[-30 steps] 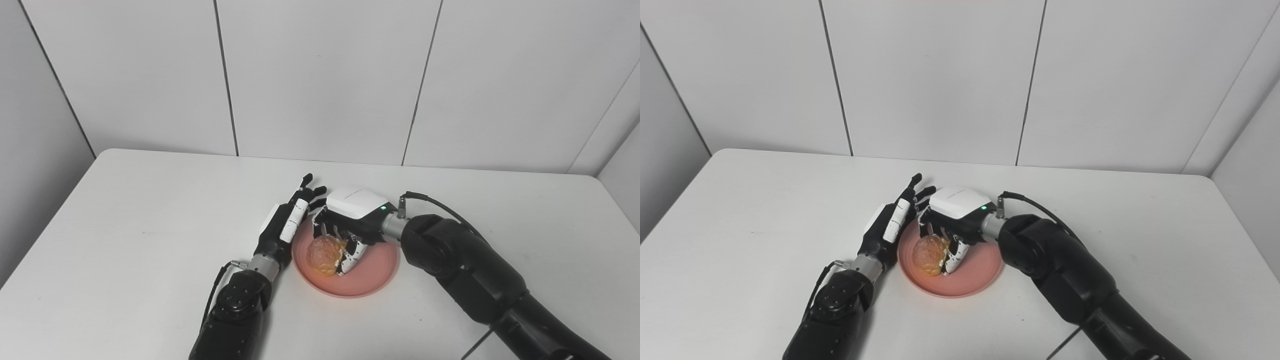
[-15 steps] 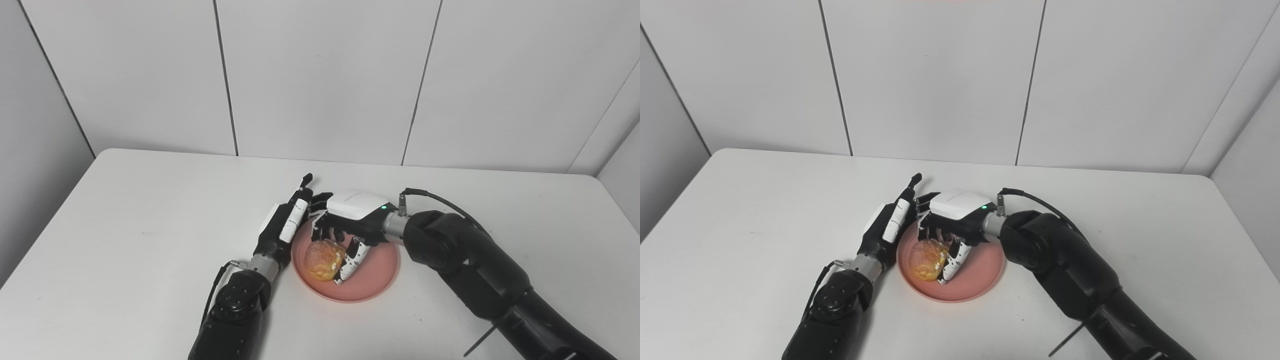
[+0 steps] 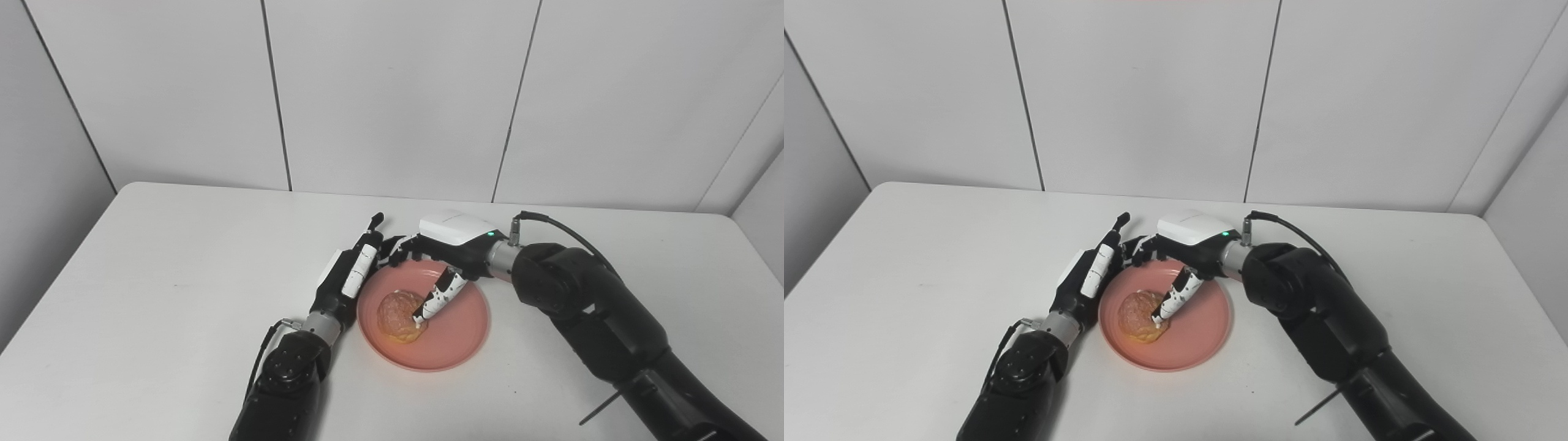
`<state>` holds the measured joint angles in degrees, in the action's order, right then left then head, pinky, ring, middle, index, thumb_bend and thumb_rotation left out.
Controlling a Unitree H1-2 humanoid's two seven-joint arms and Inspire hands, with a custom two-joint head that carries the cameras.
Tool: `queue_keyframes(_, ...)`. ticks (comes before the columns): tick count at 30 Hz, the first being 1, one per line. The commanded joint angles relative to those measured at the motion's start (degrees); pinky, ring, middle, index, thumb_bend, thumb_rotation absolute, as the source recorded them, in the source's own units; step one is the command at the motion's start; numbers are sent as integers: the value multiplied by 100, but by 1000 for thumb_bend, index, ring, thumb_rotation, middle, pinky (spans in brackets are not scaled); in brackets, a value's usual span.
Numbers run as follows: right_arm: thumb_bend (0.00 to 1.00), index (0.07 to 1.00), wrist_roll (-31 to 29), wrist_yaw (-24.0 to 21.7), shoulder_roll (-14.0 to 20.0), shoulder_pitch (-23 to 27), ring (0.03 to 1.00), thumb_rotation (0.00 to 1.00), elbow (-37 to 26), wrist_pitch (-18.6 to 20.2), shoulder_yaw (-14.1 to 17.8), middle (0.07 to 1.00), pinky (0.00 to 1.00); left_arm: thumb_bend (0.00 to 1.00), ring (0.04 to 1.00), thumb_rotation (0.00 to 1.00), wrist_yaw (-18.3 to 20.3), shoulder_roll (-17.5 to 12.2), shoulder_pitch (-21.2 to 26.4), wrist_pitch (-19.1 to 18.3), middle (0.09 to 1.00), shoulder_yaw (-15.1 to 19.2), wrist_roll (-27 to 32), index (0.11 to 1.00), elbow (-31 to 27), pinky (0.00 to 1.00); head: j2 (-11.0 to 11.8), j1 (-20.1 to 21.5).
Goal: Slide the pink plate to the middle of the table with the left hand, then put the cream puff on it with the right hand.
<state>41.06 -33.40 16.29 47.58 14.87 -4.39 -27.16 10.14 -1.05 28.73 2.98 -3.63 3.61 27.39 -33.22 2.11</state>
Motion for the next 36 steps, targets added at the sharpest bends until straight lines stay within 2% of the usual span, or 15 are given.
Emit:
queue_keyframes(1,1000,712,-61,3,136,285,770,381,-329,160,166,771,678,932,861,932,69,60,-180,-341,805,-38,36,1000,125,773,-7,-1)
queue_keyframes(6,1000,722,-236,-217,268,271,781,376,-713,342,351,781,726,936,858,928,23,74,-206,-420,799,-37,45,1000,36,786,-20,2)
queue_keyframes(9,1000,713,-419,-233,359,194,757,407,-1006,422,560,775,690,928,835,924,-17,80,-211,-412,775,-27,32,1000,16,770,-18,14)
queue_keyframes(12,1000,701,-753,-63,427,-30,704,440,-1237,384,908,744,606,932,842,917,-89,97,-196,-362,789,12,25,1000,47,781,-2,27)
queue_keyframes(15,1000,696,-1055,279,416,-340,698,552,-1298,245,1259,733,609,912,863,918,-241,134,-181,-213,832,68,-20,999,95,807,-3,37)
queue_keyframes(17,979,708,-1190,708,314,-624,703,688,-1243,141,1497,732,622,921,870,899,-490,219,-170,75,898,181,-59,1000,201,790,-1,47)
queue_keyframes(18,950,717,-1284,921,232,-770,710,761,-1208,143,1626,736,635,932,877,881,-626,265,-165,203,931,237,-88,1000,244,794,-1,47)
queue_keyframes(20,925,738,-1560,1275,-19,-1036,744,834,-1114,298,1901,763,686,947,886,872,-827,328,-159,437,968,310,-162,1000,302,816,-3,55)
queue_keyframes(22,936,787,-1978,1639,-351,-1274,842,915,-894,325,2217,830,866,935,914,882,-973,376,-159,654,994,349,-214,1000,320,851,-11,57)
queue_keyframes(24,921,831,-2273,1925,-607,-1413,876,965,-698,241,2433,867,901,906,960,899,-1041,400,-153,810,999,372,-228,1000,335,906,-22,62)
queue_keyframes(25,920,835,-2504,2137,-813,-1467,877,970,-506,105,2596,870,904,904,964,901,-1128,401,-140,930,1000,366,-302,1000,363,911,-31,75)
queue_keyframes(27,867,844,-2941,2487,-1159,-1528,843,979,-187,-171,2865,853,798,920,994,952,-1317,392,-117,1116,1000,338,-491,1000,403,974,-36,96)
queue_keyframes(29,858,840,-3291,2735,-1418,-1565,830,974,13,-271,3077,846,776,933,999,965,-1495,388,-104,1206,1000,321,-659,1000,417,992,-37,122)
queue_keyframes(34,894,894,-3907,3534,-2068,-1697,871,997,330,-239,3586,891,864,882,1000,951,-1928,378,-57,1346,1000,305,-992,987,490,1000,-24,148)
queue_keyframes(36,885,923,-4124,3722,-2214,-1713,906,999,502,-364,3721,920,917,863,979,954,-1960,347,-68,1284,989,288,-1041,990,459,925,-26,158)
